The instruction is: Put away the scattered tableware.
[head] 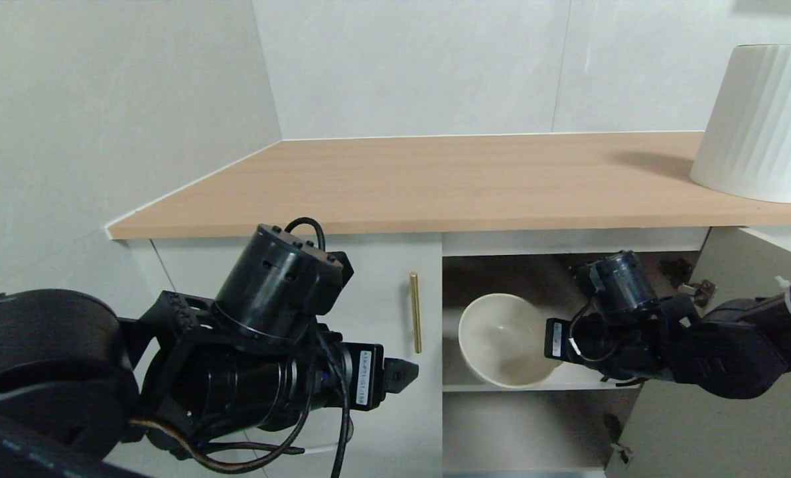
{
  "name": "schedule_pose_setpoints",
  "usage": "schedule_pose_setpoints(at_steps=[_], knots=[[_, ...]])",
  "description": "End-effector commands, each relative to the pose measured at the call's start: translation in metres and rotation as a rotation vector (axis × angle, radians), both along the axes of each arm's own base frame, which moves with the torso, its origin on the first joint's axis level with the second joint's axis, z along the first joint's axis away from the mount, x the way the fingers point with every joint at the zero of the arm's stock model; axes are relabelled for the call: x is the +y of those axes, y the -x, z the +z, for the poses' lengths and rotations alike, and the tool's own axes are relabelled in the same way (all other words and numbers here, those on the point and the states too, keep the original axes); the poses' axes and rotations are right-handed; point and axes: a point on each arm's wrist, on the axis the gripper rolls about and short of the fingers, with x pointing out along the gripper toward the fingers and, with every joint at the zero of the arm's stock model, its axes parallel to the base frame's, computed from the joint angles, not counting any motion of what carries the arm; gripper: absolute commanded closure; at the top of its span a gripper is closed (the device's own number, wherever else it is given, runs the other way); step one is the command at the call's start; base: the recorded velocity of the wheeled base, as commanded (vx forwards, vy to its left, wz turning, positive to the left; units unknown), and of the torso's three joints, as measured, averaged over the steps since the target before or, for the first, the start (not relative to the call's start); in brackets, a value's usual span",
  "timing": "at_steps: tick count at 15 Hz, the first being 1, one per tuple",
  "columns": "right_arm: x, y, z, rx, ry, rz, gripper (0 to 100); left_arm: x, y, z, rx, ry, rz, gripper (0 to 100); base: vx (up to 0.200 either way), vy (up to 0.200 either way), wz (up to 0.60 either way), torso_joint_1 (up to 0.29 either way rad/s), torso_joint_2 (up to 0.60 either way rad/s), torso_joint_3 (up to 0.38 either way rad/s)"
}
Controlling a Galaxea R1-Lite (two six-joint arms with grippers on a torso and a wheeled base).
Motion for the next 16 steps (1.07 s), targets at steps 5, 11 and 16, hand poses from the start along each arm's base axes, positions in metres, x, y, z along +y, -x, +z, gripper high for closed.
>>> schedule_pose_setpoints(at_steps=[5,11,16], knots=[[-0.026,-0.045,-0.039,0.045,-0.005,-0.231,100,0.001,0.001,0.001,-0.004,0.004,0.001,0,0.000,0.000,0.00,0.000,0.00,0.000],[-0.034,-0.071,-0.062,0.061,-0.010,-0.329,100,0.001,0.000,0.000,-0.001,0.001,0.001,0,0.000,0.000,0.00,0.000,0.00,0.000],[-0.044,-0.088,-0.083,0.085,0.008,-0.376,100,0.000,0.000,-0.001,0.001,-0.002,0.001,0,0.000,0.000,0.00,0.000,0.00,0.000]])
